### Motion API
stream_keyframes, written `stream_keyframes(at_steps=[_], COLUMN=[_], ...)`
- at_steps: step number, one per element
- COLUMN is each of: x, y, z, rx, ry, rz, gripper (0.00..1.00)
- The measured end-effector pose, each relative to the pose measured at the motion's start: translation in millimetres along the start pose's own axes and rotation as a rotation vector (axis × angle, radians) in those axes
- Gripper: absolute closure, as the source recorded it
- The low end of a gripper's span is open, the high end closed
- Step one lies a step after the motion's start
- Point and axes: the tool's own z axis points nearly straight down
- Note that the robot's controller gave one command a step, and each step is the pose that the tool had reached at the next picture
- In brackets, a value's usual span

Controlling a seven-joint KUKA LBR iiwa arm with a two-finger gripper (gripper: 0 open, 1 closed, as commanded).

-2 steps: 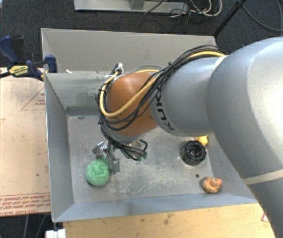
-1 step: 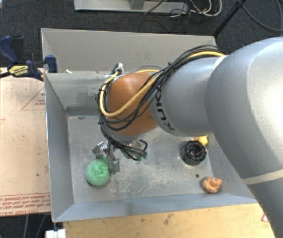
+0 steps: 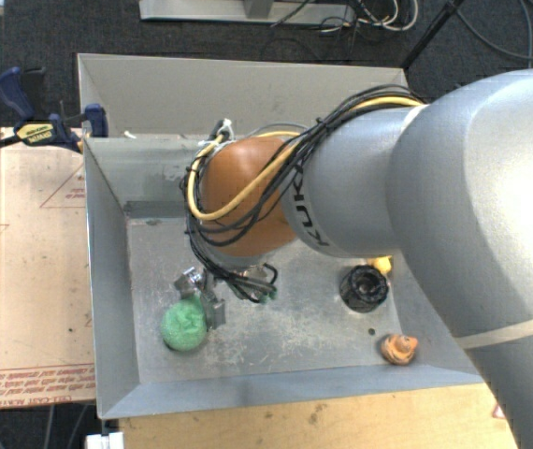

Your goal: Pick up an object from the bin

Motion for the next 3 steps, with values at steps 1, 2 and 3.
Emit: stream_keyframes(at_steps=[1, 2, 3], x=[0.0, 0.0, 0.0], y=[0.0, 0.0, 0.0], z=[0.0, 0.0, 0.0], rx=[0.0, 0.0, 0.0], ry=[0.0, 0.0, 0.0], rz=[0.0, 0.0, 0.0], gripper=[1.0, 1.0, 1.0])
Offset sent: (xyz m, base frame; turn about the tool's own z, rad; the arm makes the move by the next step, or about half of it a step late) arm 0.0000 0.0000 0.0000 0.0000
